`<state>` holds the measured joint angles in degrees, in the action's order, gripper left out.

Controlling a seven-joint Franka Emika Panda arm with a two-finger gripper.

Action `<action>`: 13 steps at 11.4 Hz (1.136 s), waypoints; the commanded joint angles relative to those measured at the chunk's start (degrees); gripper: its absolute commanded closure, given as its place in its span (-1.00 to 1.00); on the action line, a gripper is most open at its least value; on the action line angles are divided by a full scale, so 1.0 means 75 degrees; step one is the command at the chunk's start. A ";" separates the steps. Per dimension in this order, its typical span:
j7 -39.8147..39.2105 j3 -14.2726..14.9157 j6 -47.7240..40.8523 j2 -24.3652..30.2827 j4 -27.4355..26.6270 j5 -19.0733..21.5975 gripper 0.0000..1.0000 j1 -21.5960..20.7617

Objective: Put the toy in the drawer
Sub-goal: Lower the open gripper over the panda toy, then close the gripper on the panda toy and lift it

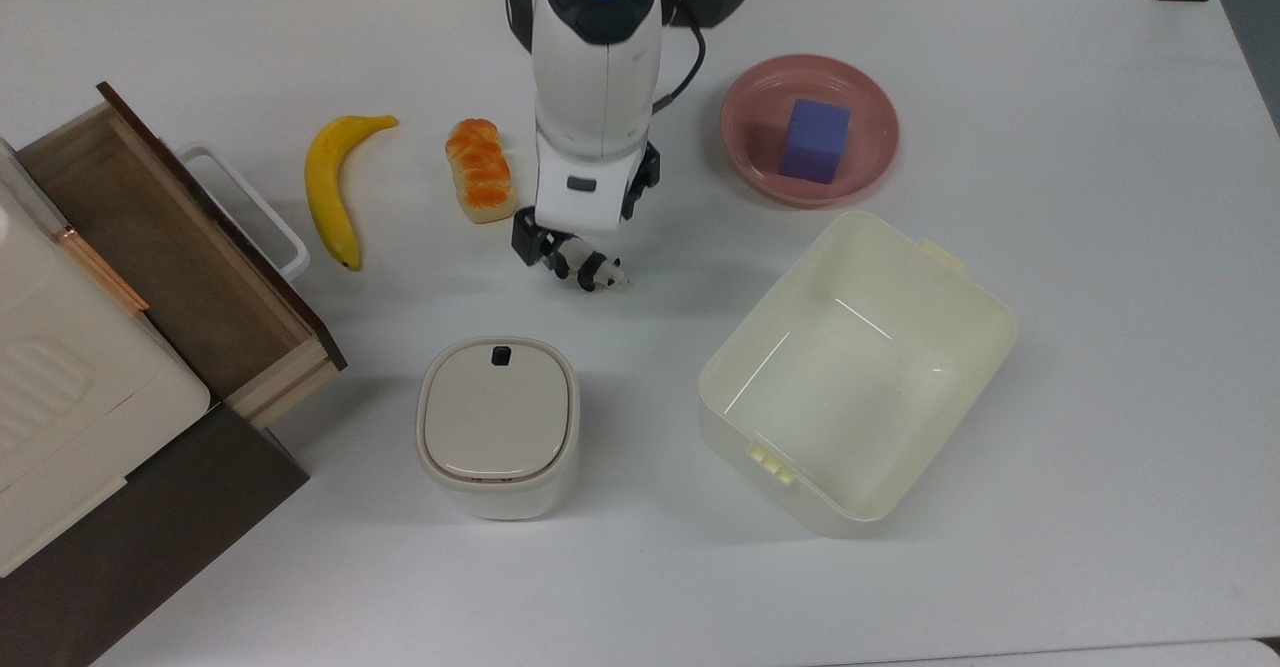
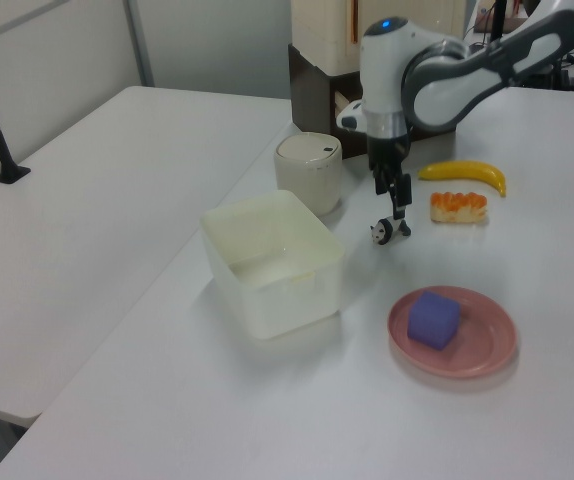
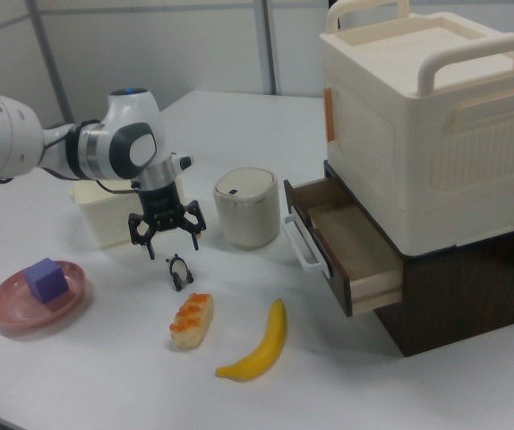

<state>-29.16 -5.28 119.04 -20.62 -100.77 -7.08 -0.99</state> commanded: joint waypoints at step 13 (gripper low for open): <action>0.0197 0.0188 -0.0495 0.0638 0.0766 -0.0579 0.52 0.0306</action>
<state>-27.96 -4.68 118.83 -20.87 -96.54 -10.75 -0.67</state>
